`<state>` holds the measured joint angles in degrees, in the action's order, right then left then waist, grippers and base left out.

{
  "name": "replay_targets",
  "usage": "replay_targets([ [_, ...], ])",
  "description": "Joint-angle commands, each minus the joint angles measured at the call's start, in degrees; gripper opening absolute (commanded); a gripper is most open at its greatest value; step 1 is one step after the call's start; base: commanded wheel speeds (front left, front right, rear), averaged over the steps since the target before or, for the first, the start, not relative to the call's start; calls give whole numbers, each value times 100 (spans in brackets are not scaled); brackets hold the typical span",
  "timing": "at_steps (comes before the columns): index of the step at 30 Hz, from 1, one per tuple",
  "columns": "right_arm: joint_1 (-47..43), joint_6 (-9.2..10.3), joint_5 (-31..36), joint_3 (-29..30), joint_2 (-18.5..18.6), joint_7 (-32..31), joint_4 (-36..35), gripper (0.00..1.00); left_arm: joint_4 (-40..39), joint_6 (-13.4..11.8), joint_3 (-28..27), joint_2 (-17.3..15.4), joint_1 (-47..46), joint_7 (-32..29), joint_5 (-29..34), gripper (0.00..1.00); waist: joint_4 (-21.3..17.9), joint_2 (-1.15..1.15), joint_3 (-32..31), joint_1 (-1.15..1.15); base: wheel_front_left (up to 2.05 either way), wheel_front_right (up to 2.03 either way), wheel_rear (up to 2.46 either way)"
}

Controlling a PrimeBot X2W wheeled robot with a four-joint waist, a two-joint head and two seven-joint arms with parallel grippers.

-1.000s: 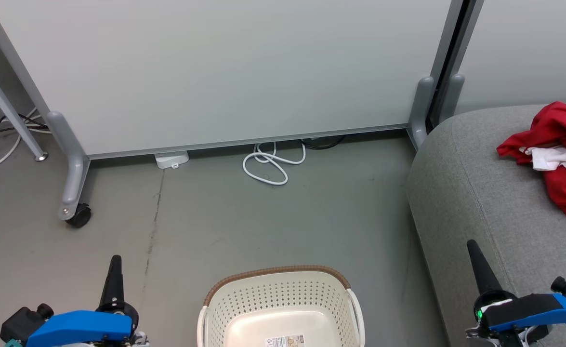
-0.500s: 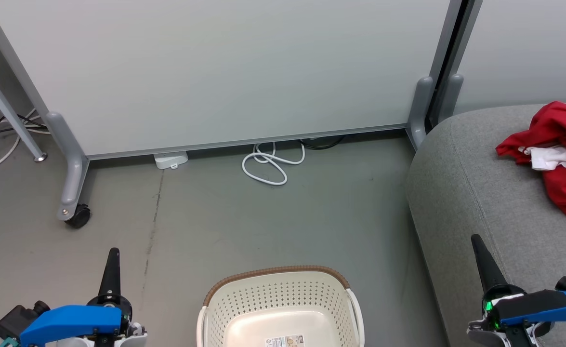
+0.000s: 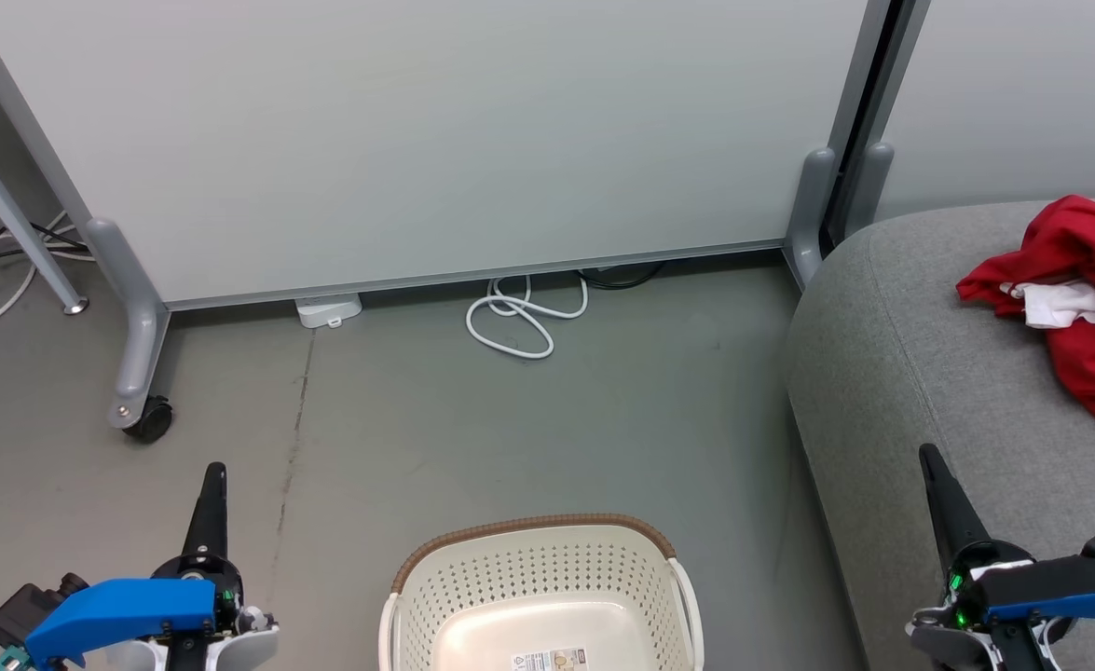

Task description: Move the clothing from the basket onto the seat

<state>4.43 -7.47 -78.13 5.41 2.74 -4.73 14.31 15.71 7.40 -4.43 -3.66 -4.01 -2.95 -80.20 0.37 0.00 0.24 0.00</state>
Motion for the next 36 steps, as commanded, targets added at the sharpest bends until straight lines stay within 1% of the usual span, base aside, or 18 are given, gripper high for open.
replay_targets([
  [1,111,-3,-115,19,19,-28,-47,0,-51,12,-30,-4,-119,-35,-87,0,-1,0,0,0,0,0,0],
  [28,194,-4,-1258,107,23,-167,-38,0,-164,15,-203,70,-238,-333,-1062,0,-30,0,-5,0,0,0,0],
  [33,216,-4,-1440,121,23,-189,-37,0,-184,16,-232,85,-263,-380,-1225,0,-36,0,-6,0,0,0,0],
  [36,218,-4,-1436,121,23,-190,-36,0,-182,16,-234,86,-253,-386,-1222,0,-37,0,-6,0,0,0,0],
])
